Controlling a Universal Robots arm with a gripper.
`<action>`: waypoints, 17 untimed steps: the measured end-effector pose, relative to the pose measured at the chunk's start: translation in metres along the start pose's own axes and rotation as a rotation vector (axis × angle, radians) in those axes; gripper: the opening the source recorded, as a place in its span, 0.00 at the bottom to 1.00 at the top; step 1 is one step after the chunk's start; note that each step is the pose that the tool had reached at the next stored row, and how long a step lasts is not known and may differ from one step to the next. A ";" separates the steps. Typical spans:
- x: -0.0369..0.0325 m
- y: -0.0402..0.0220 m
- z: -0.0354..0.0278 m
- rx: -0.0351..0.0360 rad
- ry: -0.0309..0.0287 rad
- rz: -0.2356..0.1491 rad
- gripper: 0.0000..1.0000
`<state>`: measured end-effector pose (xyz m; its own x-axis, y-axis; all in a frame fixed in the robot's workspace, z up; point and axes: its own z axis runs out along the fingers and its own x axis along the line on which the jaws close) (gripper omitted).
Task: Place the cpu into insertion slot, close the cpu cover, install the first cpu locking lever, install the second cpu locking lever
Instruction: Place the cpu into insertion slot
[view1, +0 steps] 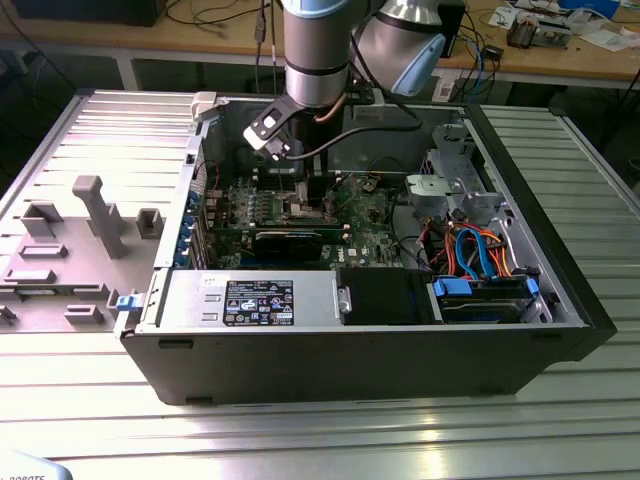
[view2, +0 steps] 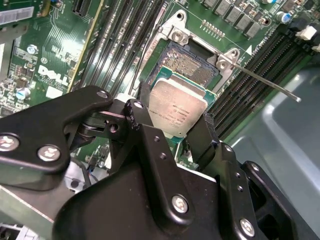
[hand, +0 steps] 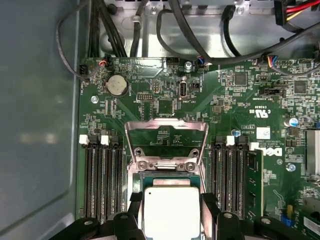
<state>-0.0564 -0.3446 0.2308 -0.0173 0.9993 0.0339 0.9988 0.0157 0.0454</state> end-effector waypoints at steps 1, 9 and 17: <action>0.0000 -0.0005 0.0022 -0.0001 0.0001 0.000 0.54; -0.0006 -0.0036 0.0184 0.0000 0.0001 0.000 0.54; -0.0005 -0.0093 0.0228 -0.0016 0.0000 0.006 0.54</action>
<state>-0.0646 -0.3444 0.2076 -0.0112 0.9994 0.0342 0.9989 0.0096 0.0468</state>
